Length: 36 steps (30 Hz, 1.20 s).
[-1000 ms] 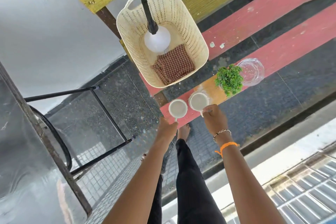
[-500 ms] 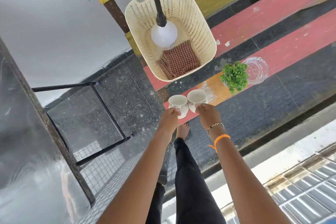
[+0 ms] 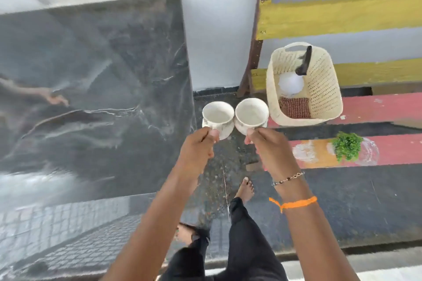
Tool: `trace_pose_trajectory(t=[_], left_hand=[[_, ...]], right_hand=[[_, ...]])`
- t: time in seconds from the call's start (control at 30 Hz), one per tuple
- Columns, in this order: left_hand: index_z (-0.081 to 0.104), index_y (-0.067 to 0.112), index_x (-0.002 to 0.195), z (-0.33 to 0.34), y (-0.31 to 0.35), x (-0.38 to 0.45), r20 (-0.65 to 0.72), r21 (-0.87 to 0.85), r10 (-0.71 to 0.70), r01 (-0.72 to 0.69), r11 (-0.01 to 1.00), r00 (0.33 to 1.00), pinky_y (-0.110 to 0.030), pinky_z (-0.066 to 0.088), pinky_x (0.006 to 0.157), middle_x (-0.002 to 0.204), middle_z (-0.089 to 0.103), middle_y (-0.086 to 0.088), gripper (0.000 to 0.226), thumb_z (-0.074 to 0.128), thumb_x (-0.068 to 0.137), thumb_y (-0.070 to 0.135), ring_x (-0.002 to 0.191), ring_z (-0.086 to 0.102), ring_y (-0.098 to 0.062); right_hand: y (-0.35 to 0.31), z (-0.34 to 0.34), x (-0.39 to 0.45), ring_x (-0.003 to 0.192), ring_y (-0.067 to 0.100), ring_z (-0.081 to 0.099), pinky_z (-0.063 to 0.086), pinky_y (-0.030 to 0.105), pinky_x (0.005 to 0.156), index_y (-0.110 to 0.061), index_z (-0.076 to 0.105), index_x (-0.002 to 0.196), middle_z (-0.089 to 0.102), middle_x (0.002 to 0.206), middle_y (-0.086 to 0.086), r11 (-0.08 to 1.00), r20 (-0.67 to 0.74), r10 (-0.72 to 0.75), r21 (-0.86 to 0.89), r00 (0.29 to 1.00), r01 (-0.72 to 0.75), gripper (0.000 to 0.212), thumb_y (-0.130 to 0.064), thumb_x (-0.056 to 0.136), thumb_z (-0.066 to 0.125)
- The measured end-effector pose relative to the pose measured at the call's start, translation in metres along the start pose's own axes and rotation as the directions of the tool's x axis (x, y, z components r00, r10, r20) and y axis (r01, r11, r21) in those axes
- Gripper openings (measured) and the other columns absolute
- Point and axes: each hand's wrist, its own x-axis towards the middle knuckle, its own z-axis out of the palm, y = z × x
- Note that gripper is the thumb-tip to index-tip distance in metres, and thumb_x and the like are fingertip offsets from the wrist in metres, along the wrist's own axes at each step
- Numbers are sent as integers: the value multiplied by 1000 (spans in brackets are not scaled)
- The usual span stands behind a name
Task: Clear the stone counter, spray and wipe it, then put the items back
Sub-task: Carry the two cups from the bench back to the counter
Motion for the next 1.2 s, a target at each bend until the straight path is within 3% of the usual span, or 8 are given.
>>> trace_pose_trajectory(t=[0.17, 0.27, 0.43, 0.53, 0.67, 0.87, 1.07, 1.2], left_hand=[[50, 11, 72, -109, -11, -51, -186, -117, 77, -100, 988, 980, -25, 27, 60, 47, 33, 10, 27, 45, 96, 21, 46, 30, -4], [49, 14, 66, -171, -27, -80, -318, -185, 60, -124, 975, 946, -25, 28, 59, 46, 32, 8, 31, 45, 96, 18, 48, 29, -9], [51, 16, 63, -267, -53, -118, -469, -254, 37, -175, 951, 882, -23, 29, 56, 42, 31, 12, 33, 46, 96, 17, 40, 28, -2], [51, 16, 63, -310, -66, -135, -533, -292, 21, -207, 934, 846, -20, 28, 53, 49, 30, 7, 34, 46, 96, 16, 44, 27, -5], [50, 16, 64, -363, -79, -146, -600, -324, -12, -230, 918, 800, -21, 27, 55, 56, 28, 2, 33, 45, 96, 16, 52, 26, -10], [51, 17, 61, -451, -93, -131, -661, -323, -34, -243, 915, 750, -23, 27, 56, 45, 30, 10, 34, 48, 95, 17, 43, 27, -4], [48, 14, 66, -535, -88, -97, -675, -278, -14, -237, 931, 737, -23, 27, 55, 55, 29, 1, 31, 44, 96, 19, 53, 26, -11], [45, 9, 75, -588, -82, -66, -686, -253, 10, -251, 934, 727, -12, 27, 45, 57, 28, 0, 25, 42, 97, 20, 54, 26, -11]], right_hand=[[-59, 89, -39, 43, 3, 39, 30, 26, 55, -23, 60, 56, 44, 40, -10, 987, 153, -162, 32, 975, 159, 37, -19, 92, 52], [-90, 151, -59, 45, -5, 47, 37, 28, 67, -23, 61, 56, 50, 39, -21, 975, 235, -221, 22, 947, 222, 37, -18, 91, 52], [-133, 237, -95, 53, 15, 39, 35, 32, 65, -23, 61, 55, 45, 52, -2, 940, 389, -321, 19, 863, 341, 38, -16, 91, 52], [-154, 282, -112, 53, 14, 39, 36, 30, 66, -21, 60, 55, 47, 60, 5, 913, 461, -370, 16, 807, 409, 37, -14, 91, 51], [-174, 345, -123, 55, 15, 41, 37, 32, 66, -25, 59, 55, 49, 60, 4, 884, 532, -394, -4, 749, 467, 39, -16, 91, 51], [-213, 438, -107, 54, 13, 41, 36, 32, 67, -27, 57, 53, 45, 53, -2, 870, 579, -404, 6, 708, 492, 42, -15, 92, 50], [-260, 515, -84, 55, 12, 40, 34, 30, 67, -26, 58, 53, 47, 57, -3, 887, 570, -388, 18, 724, 461, 41, -14, 91, 49], [-291, 560, -66, 54, 10, 38, 33, 29, 63, -23, 61, 59, 42, 53, -11, 897, 559, -374, 15, 740, 442, 38, -12, 91, 46]])
